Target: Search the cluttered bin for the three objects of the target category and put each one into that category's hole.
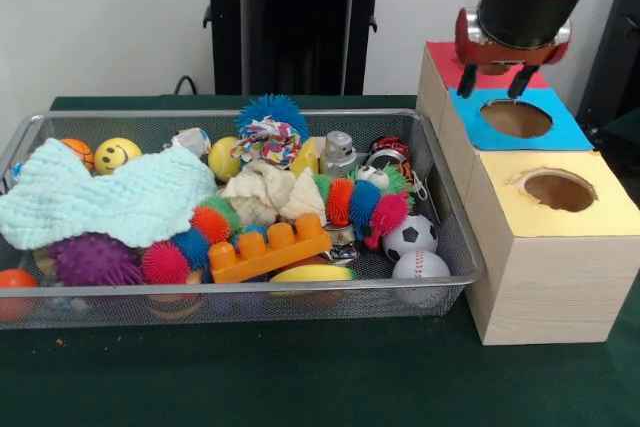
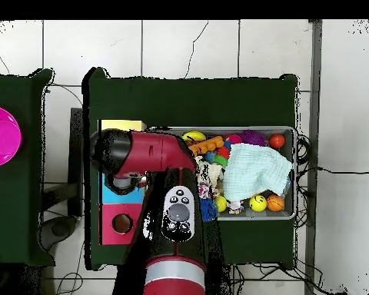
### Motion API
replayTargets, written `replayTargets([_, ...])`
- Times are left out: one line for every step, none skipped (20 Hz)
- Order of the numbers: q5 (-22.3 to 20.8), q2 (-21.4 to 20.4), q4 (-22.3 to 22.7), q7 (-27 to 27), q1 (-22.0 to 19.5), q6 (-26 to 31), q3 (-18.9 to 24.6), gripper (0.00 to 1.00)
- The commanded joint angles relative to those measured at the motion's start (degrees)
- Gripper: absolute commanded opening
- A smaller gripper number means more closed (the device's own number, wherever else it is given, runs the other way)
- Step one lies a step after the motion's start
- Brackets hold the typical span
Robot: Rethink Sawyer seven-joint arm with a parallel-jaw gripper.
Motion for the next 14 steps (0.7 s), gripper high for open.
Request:
replayTargets([-5.3,-1.1,-3.0,-1.1,-3.9,6.1,-0.6,1.0])
replayTargets([-6.3,-1.3,-3.4,-2.1,-4.6,6.2,-0.4,1.0])
replayTargets([-7.2,-1.5,-3.7,-3.1,-5.4,6.0,-0.2,1.0])
replayTargets([-8.0,-1.8,-3.8,-4.0,-6.2,5.8,0.1,1.0])
replayTargets([-8.9,-1.9,-4.0,-4.9,-7.0,5.2,0.6,1.0])
replayTargets([-9.8,-2.1,-3.9,-6.1,-7.9,4.4,1.1,1.0])
replayTargets([-10.6,-2.1,-3.8,-7.1,-8.9,2.7,1.8,1.0])
replayTargets([-11.4,-2.2,-3.4,-8.4,-10.1,0.9,2.5,1.0])
replayTargets([-12.2,-2.3,-2.7,-9.7,-11.3,-1.2,3.2,1.0])
replayTargets([-13.0,-2.3,-2.1,-10.9,-12.5,-3.2,3.8,1.0])
replayTargets([-13.8,-2.1,-1.6,-11.8,-13.7,-5.1,4.5,1.0])
replayTargets([-14.4,-2.0,-1.1,-12.6,-14.9,-7.0,5.1,1.0])
replayTargets([-15.3,-1.5,-0.9,-13.5,-16.0,-8.7,5.8,1.0])
replayTargets([-16.1,-1.3,-0.7,-14.4,-17.3,-10.3,6.6,1.0])
